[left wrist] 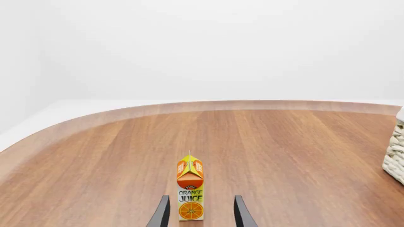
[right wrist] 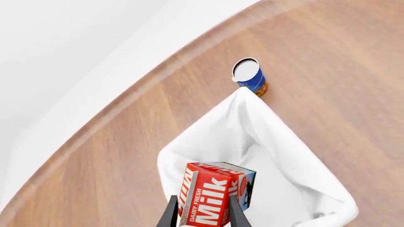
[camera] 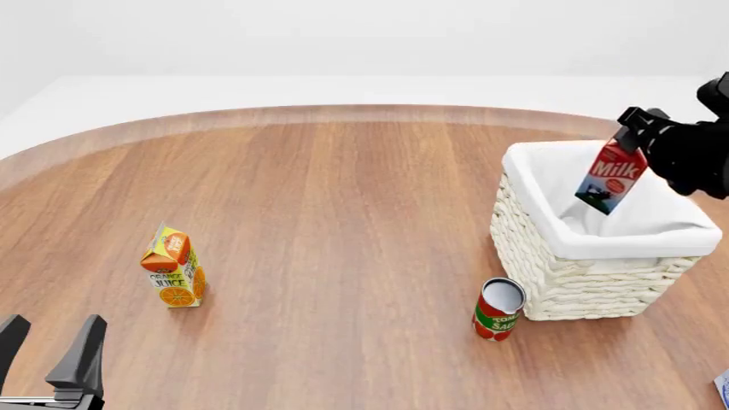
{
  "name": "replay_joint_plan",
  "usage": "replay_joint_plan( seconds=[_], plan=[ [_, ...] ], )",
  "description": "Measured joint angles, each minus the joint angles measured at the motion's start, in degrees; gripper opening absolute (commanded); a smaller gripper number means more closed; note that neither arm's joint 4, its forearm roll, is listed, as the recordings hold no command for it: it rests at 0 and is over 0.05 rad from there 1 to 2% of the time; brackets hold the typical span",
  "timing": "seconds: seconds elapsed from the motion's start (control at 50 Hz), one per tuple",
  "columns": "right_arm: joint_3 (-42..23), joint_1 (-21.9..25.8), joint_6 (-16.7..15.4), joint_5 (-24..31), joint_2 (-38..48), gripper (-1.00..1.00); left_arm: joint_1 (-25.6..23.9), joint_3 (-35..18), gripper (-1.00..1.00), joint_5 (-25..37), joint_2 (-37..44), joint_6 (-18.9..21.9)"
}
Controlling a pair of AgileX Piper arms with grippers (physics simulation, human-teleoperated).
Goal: Pick the milk and place it in the basket.
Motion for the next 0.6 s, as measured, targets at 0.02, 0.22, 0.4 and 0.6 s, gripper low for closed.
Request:
replay_joint_plan(
  seconds=[0.02, 0.22, 0.4, 0.6],
  plan=[
    [0.0, 0.0, 0.0, -0.1, 0.1, -1.0, 0.0, 0.0, 1.0, 0.0, 0.0, 0.0],
    [0.5, 0.1, -0.5, -1.0, 1.0, -1.0, 0.0, 0.0, 1.0, 0.0, 0.0, 0.0],
    [0.9, 0.4, -0.9, -1.8, 2.0, -1.0, 0.0, 0.0, 1.0, 0.0, 0.0, 0.0],
    [1.3, 0.8, -1.4, -2.6, 3.0, -1.0, 0.0, 0.0, 1.0, 0.0, 0.0, 0.0]
  ],
)
